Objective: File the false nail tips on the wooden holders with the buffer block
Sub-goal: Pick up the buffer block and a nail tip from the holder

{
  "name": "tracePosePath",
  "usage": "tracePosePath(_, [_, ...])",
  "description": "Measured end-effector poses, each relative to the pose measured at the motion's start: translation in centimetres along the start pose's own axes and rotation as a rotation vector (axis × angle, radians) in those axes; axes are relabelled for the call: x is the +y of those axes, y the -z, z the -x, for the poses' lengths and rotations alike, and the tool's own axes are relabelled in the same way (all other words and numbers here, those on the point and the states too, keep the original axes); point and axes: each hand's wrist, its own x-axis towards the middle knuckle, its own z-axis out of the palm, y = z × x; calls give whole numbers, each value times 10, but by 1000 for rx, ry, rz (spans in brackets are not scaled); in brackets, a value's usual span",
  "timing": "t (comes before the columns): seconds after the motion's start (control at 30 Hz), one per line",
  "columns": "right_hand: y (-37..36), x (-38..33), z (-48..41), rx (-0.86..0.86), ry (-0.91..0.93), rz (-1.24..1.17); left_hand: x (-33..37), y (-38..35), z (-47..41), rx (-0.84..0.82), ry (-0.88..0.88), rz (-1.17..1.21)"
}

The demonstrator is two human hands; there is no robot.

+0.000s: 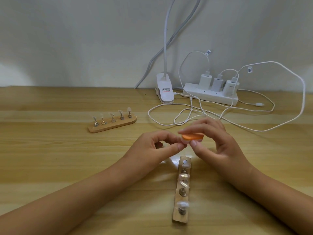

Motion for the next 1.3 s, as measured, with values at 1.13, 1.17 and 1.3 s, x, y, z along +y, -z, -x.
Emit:
tracePosePath(1.13, [-3,3,1,8,48,-28,-7,0,-3,3,-6,-1])
tracePosePath(1.17, [-3,4,0,21,24,-28,-7,0,-3,6,3,3])
tracePosePath(1.3, [-2,4,0,20,-1,-42,-6,0,-3,7,8,-8])
